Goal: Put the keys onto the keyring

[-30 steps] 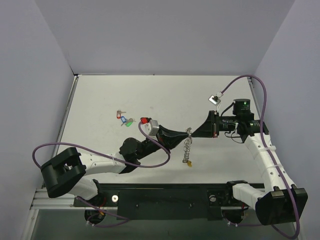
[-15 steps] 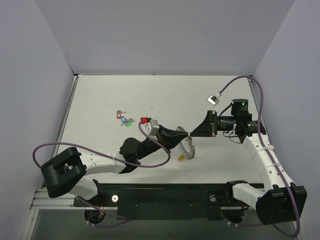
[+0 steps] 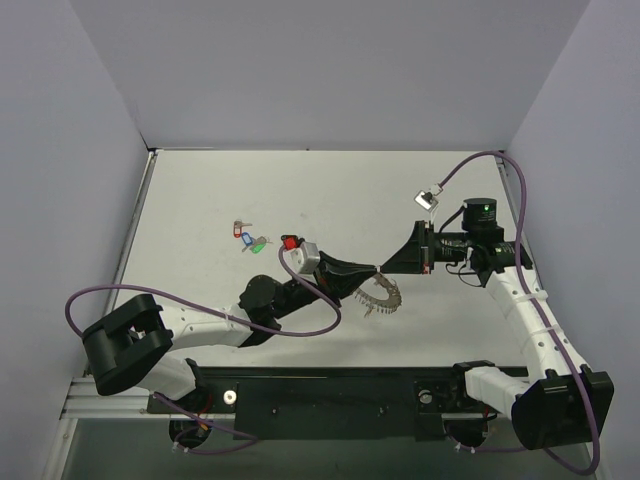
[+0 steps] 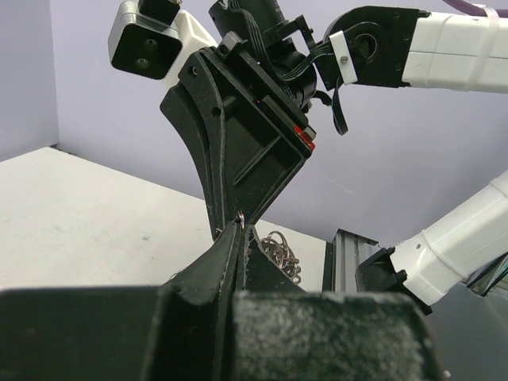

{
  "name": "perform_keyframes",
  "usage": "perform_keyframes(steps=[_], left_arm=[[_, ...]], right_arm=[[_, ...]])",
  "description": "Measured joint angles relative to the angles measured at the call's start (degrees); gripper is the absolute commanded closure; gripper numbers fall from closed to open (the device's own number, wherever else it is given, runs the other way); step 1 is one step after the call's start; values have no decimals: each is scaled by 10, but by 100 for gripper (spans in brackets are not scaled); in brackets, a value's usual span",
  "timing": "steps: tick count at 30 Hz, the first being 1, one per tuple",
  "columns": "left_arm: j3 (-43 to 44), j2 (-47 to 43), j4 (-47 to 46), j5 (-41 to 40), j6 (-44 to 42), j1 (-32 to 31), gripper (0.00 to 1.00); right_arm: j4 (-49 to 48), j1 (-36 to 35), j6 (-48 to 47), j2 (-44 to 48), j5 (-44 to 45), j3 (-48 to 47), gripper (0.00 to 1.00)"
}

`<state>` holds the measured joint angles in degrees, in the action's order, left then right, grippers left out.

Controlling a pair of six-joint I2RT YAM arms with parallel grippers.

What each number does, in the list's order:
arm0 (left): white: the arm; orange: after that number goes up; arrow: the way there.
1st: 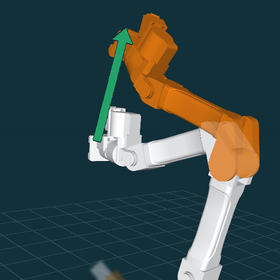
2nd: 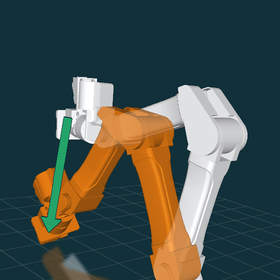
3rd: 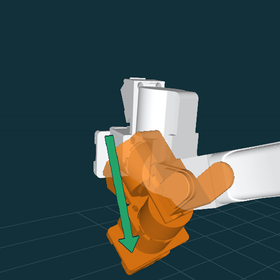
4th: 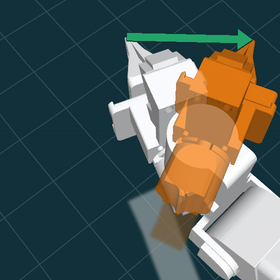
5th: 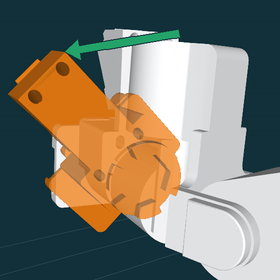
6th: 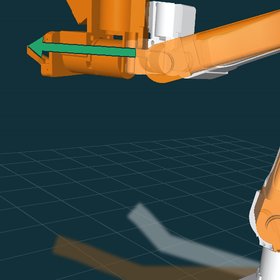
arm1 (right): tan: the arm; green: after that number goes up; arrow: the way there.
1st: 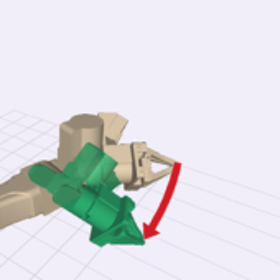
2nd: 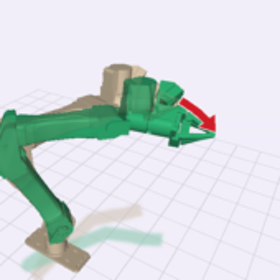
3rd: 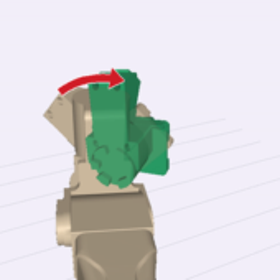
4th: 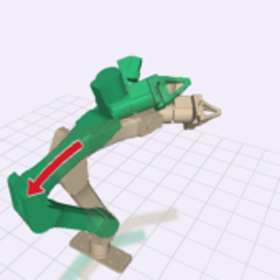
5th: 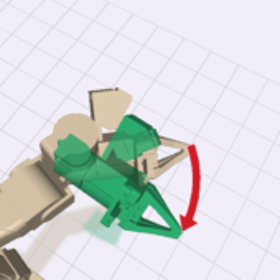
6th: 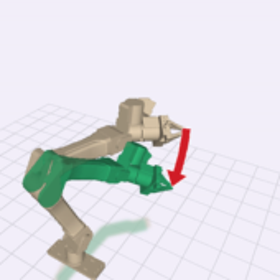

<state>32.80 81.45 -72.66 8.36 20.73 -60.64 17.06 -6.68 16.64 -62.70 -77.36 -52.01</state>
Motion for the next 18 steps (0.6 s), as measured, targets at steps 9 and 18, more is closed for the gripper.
perform_keyframes(steps=[9,18], left_arm=[[-2,0,-2,37,-11,10,100],[-3,0,-4,58,-23,12,100]], right_arm=[[38,12,-30,0,-10,-17,100],[52,13,-45,0,-16,-22,100]])
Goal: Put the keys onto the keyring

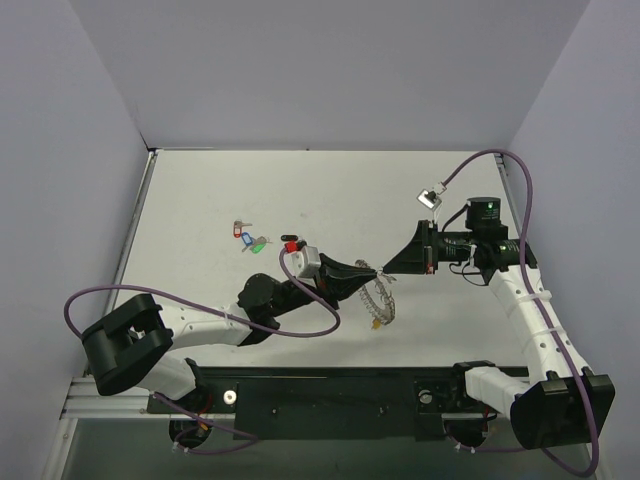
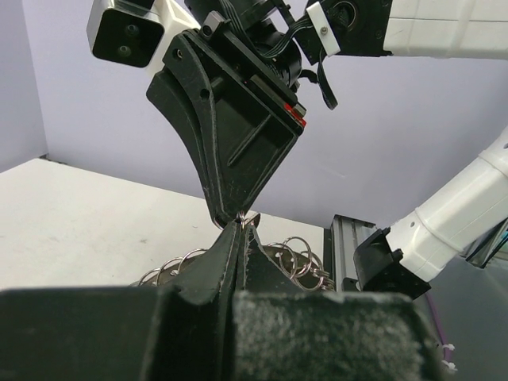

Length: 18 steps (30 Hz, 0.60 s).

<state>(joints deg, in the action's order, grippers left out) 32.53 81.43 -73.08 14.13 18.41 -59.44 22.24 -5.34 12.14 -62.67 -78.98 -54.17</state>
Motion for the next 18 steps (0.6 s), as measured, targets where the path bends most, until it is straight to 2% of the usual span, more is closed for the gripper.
perform_keyframes(steps=[12,18], left_arm=[[-10,-34,5,-8,-56,0,100],[-10,-35,8,-9,-72,0,100]], right_arm=[[-79,-26,86,2,-2,27,100],[-81,-27,88,2,-3,29,100]])
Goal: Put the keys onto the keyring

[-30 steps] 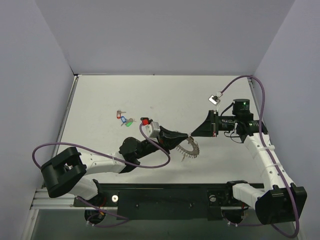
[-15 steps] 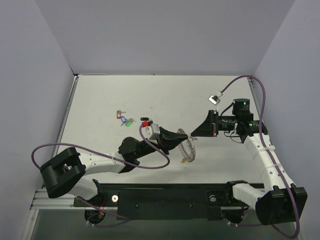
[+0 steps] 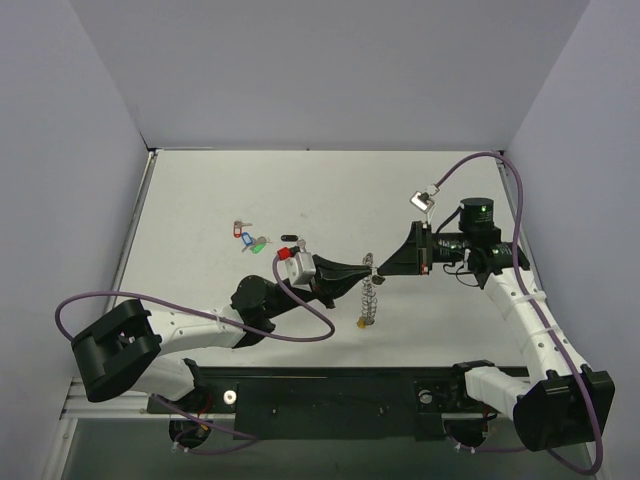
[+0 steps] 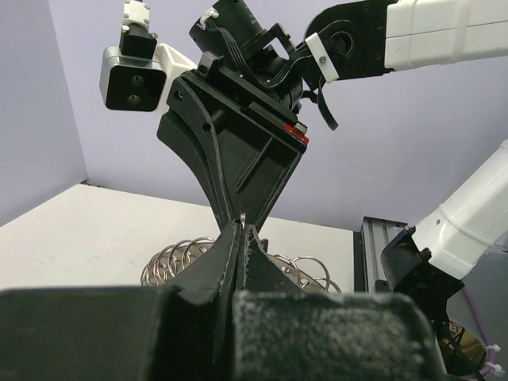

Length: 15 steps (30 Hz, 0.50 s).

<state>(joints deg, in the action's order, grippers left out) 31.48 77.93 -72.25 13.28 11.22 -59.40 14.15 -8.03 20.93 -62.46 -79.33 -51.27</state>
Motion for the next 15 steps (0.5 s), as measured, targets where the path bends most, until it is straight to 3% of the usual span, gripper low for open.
perform_keyframes(steps=[15], left_arm=[[-2,0,19,0,-15,0,100]], right_arm=[[42,2,-37,0,-7,-18,100]])
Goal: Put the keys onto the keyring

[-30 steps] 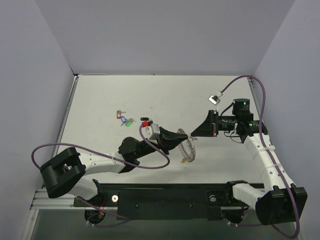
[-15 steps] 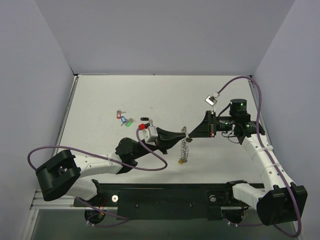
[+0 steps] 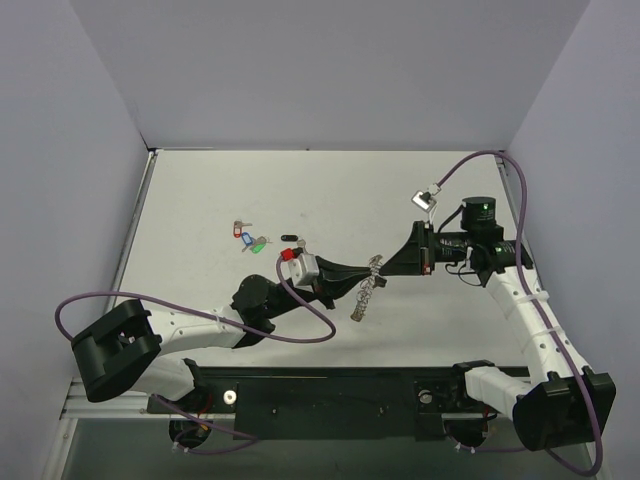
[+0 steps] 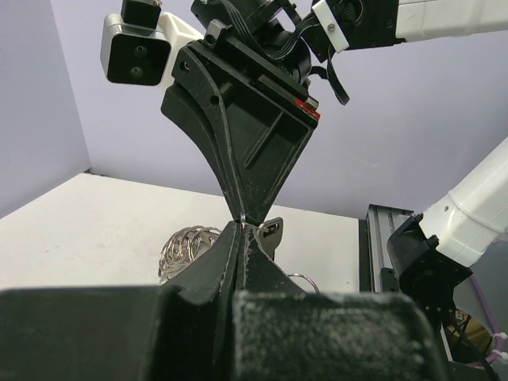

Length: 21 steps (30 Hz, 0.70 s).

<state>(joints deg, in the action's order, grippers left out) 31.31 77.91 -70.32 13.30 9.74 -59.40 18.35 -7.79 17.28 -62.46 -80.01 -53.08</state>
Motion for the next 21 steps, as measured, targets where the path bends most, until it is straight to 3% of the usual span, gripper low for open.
perform_keyframes(steps=[1,2,3,4,5,12,16,21], left_arm=[[0,0,1,0,0,0,100],[0,0,2,0,0,0,100],[-1,0,2,0,0,0,100],[-2,0,3,0,0,0,100],[-4,0,3,0,-1,0,100],[-7,-15,62,3,2,12,100],[17,-38,139,21,38,46,100],[100,-38,245,55,112,95,100]], right_arm=[[2,2,-2,0,0,-1,100],[4,5,-3,0,1,-2,92],[5,9,-4,0,3,-3,63],[6,12,-4,0,5,-4,45],[7,19,-7,0,12,-5,19],[50,106,-72,12,54,-33,14],[135,154,-198,53,148,-61,10],[158,191,-259,129,245,-33,7]])
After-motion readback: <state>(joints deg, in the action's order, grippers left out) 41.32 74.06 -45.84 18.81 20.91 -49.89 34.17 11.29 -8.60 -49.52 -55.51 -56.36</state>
